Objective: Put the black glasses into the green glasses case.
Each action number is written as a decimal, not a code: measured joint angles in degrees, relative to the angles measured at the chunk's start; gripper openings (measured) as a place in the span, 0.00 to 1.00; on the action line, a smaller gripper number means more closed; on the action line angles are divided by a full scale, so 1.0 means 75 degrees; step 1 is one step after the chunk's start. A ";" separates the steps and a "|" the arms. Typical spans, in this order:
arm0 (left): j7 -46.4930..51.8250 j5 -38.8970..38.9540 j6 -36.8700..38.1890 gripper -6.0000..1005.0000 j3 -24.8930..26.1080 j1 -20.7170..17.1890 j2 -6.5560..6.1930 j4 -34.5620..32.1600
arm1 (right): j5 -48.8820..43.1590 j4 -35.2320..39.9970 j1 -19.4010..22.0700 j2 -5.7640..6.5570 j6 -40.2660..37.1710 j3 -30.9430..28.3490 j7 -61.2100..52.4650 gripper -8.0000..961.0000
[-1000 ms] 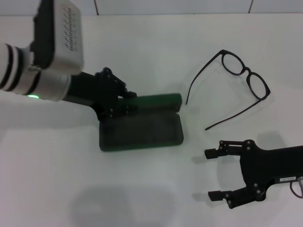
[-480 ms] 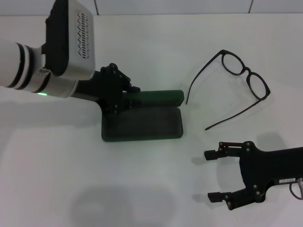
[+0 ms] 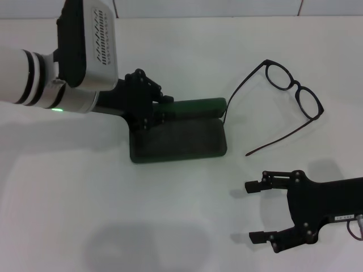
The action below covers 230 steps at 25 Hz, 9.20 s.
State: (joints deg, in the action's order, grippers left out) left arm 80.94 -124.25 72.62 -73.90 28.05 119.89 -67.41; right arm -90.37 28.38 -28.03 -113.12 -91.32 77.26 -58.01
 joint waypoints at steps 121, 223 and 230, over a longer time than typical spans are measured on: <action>-0.3058 0.1942 0.3371 0.82 0.4385 -0.2442 -0.0173 0.3745 | -0.7899 0.0760 -0.4057 -0.0175 0.3810 -0.1687 -1.1100 0.24; -0.7235 0.3964 0.5821 0.00 0.2146 -0.0190 -0.0184 0.2920 | -0.0842 -0.0704 -0.2471 0.0520 -0.0444 -0.2666 -0.0226 0.07; -0.7202 0.4034 0.5821 0.01 0.2034 -0.0205 -0.0122 0.2721 | -0.0268 -0.0744 -0.2354 0.0479 -0.0692 -0.2714 -0.0138 0.07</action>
State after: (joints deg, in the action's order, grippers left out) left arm 26.92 -93.99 116.28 -58.64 26.51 118.97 -47.00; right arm -92.37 22.80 -45.68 -109.53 -96.52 56.90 -59.04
